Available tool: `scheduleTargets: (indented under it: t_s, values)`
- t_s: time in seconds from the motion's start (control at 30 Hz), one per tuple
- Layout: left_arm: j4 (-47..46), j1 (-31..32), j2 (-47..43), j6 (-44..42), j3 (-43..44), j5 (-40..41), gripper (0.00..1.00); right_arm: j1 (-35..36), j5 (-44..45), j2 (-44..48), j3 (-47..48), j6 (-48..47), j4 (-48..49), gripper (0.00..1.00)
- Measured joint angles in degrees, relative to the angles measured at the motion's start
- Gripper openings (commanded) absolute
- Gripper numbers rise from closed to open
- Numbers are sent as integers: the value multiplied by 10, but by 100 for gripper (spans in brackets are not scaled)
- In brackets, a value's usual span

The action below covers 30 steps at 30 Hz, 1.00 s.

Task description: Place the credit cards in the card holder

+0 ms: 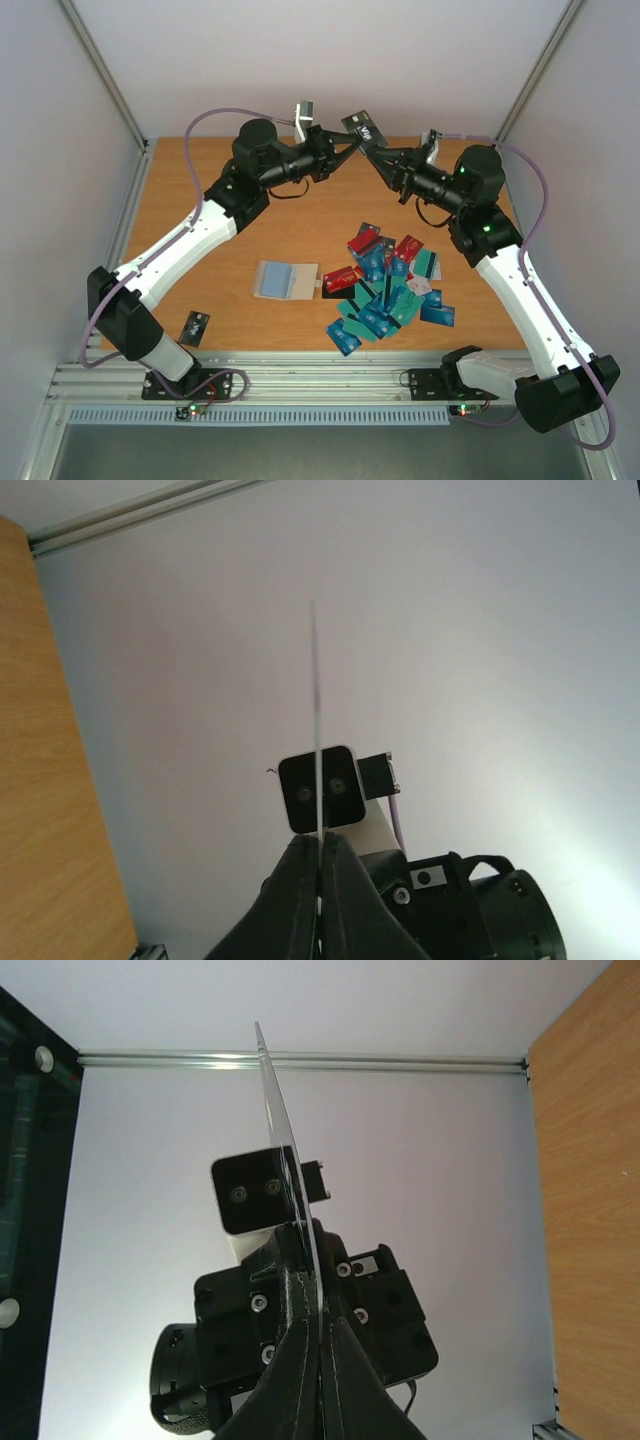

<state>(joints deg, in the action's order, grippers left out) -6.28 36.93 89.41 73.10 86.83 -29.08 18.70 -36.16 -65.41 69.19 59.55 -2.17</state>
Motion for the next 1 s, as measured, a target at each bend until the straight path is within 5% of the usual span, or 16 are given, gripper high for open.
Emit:
scheduleTargets:
  t_s: [0.1,0.23,0.3,0.77,1.0]
  values:
    - [-4,0,0,0,0,1,0,0,-2,-1,0,-1,3,3]
    - [-5,0,0,-3,0,0,0,-1,-11,-2,11,-31,-25,65]
    - [-2,0,0,-9,0,-1,0,-2,-21,-5,36,-72,-76,74]
    - [110,-85,-33,-92,-6,-168,0,-91,-226,-14,47,-372,-278,73]
    - [139,-90,-36,-113,-19,-298,0,-91,-294,-35,67,-438,-313,61]
